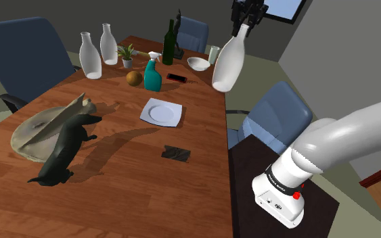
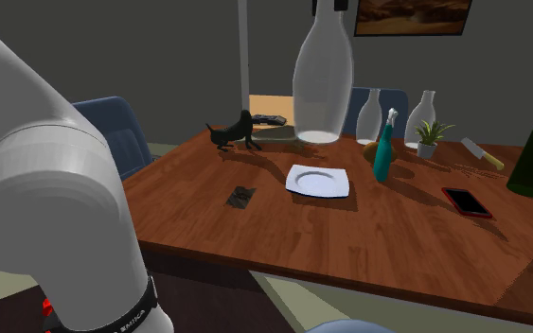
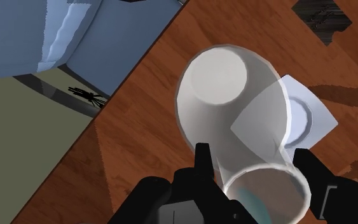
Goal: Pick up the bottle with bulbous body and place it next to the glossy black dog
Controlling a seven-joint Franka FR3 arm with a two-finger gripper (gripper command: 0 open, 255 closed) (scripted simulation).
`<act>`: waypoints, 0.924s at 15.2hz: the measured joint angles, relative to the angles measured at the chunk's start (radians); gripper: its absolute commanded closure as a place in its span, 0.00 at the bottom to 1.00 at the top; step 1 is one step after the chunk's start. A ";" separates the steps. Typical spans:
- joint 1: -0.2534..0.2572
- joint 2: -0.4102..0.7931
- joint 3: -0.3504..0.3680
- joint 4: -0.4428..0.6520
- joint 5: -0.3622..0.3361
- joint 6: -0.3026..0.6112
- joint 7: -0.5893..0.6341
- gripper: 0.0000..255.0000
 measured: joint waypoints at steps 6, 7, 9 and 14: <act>-0.001 0.035 0.000 0.119 -0.001 -0.084 -0.002 1.00; -0.001 0.042 0.000 0.140 -0.001 -0.098 -0.003 1.00; -0.001 0.060 0.001 0.184 -0.001 -0.124 -0.002 1.00; 0.003 0.093 0.011 0.277 0.001 -0.184 0.009 1.00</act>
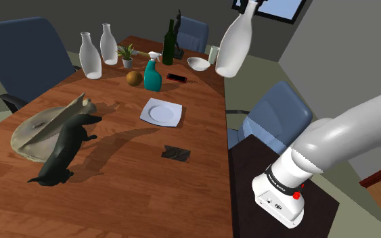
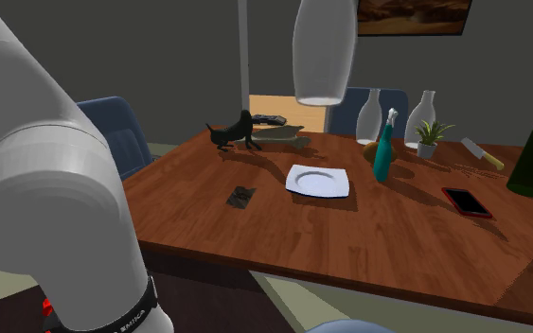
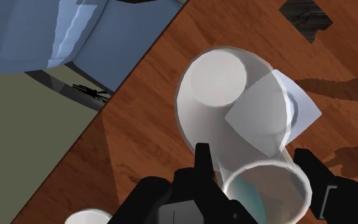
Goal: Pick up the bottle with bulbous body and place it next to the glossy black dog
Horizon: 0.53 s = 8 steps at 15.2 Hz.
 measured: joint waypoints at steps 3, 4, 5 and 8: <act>0.017 0.008 0.044 0.015 0.012 -0.008 0.062 1.00; 0.024 0.009 0.061 0.010 0.016 -0.004 0.086 1.00; 0.032 0.018 0.081 0.023 0.021 -0.008 0.114 1.00; 0.056 0.034 0.139 0.039 0.033 -0.009 0.197 1.00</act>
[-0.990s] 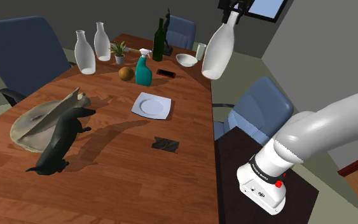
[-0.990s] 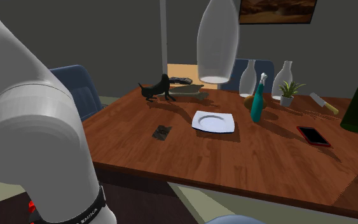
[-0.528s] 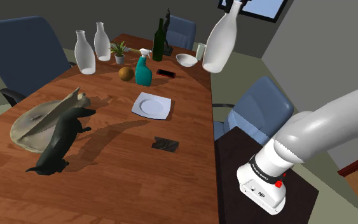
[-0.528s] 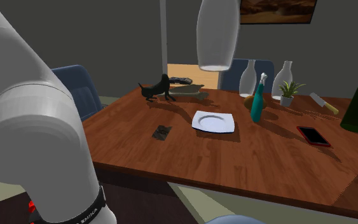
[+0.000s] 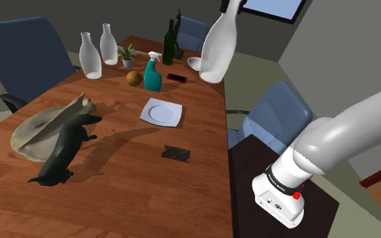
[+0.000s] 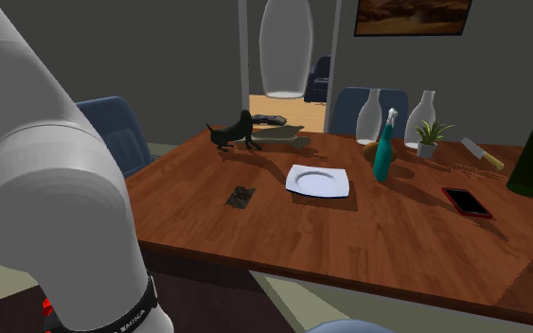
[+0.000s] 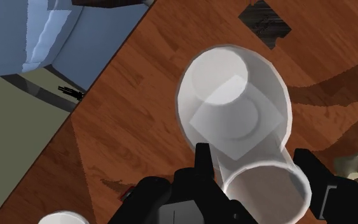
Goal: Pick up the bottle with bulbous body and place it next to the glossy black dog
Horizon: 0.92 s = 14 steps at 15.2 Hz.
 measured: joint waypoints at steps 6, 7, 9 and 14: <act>0.048 0.093 0.120 0.112 0.004 -0.022 0.170 1.00; 0.057 0.105 0.138 0.124 0.003 -0.023 0.198 1.00; 0.074 0.138 0.176 0.160 -0.003 -0.028 0.252 1.00; 0.133 0.267 0.277 0.296 -0.050 -0.049 0.400 1.00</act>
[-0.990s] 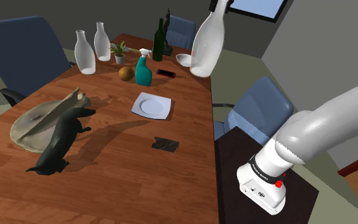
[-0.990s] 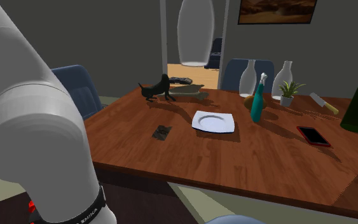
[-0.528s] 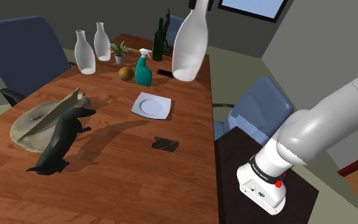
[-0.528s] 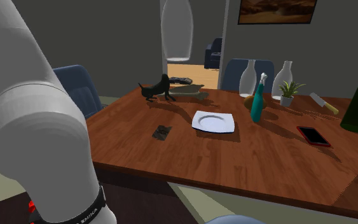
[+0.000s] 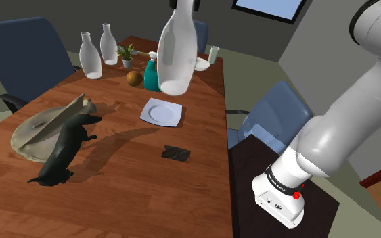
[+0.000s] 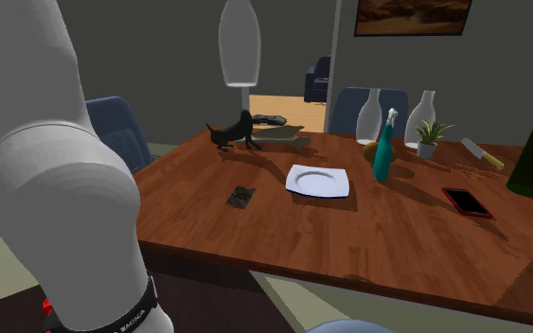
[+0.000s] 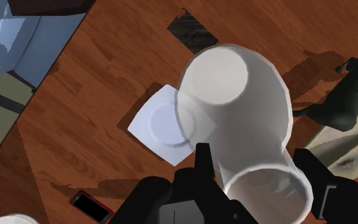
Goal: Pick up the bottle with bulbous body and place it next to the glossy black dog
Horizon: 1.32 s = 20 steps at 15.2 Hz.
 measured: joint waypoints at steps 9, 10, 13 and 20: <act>0.305 0.426 0.126 0.557 -0.263 -0.194 0.258 1.00; 0.310 0.428 0.128 0.545 -0.263 -0.183 0.270 1.00; 0.249 0.358 0.138 0.382 -0.212 -0.089 0.280 1.00; 0.169 0.244 0.134 0.119 -0.134 0.075 0.267 1.00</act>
